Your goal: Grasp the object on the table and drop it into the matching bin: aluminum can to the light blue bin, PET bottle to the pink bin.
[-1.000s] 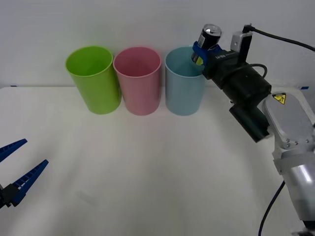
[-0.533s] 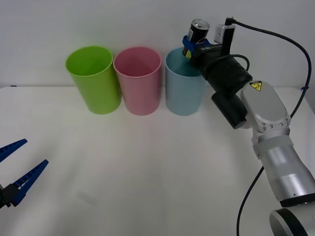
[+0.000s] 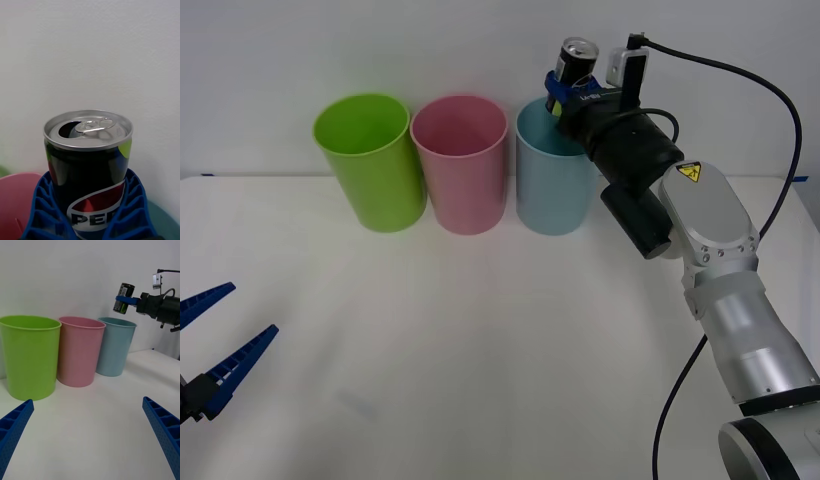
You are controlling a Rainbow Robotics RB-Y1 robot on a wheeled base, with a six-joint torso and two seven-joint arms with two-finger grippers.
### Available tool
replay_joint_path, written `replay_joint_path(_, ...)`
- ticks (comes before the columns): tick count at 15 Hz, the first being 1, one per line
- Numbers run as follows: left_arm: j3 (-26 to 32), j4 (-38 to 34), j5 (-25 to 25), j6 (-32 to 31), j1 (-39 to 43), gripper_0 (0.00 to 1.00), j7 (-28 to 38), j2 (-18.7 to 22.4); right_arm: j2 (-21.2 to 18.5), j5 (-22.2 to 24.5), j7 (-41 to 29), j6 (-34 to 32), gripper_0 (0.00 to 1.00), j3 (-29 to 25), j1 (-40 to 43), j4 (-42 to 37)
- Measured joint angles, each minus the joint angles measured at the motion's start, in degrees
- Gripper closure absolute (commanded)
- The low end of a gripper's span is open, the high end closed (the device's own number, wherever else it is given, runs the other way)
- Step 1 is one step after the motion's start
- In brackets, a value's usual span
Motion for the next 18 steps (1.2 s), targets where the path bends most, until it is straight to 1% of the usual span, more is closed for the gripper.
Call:
replay_joint_path(1,0.00,0.00,0.00,0.00,0.00,0.00,0.00,0.00,0.00,0.03,0.07,0.00,0.25,0.00,0.01,0.00)
replay_joint_path(2,0.00,0.00,0.00,0.00,0.00,0.00,0.00,0.00,0.00,0.18,0.20,0.00,0.00,0.00,0.01,0.00)
replay_joint_path(9,0.00,0.00,0.00,0.00,0.00,0.00,0.00,0.00,0.00,0.39,1.09,-0.19,0.00,-0.13,0.82,-0.21)
replay_joint_path(12,0.00,0.00,0.00,0.00,0.00,0.00,0.00,0.00,-1.00,0.44,1.16,-0.99,0.00,-0.02,3.87,-3.92)
replay_joint_path(14,0.00,0.00,0.00,0.00,0.00,0.00,0.00,0.00,-3.26,-0.74,0.98,-1.82,0.00,1.43,7.15,-7.89)
replay_joint_path(16,0.00,0.00,0.00,0.00,0.00,0.00,0.00,0.00,-6.95,-3.97,0.83,-2.04,0.00,3.84,11.47,-13.17)
replay_joint_path(18,0.00,0.00,0.00,0.00,0.00,0.00,0.00,0.00,-10.27,-6.28,0.82,-2.76,0.00,4.79,16.09,-18.41)
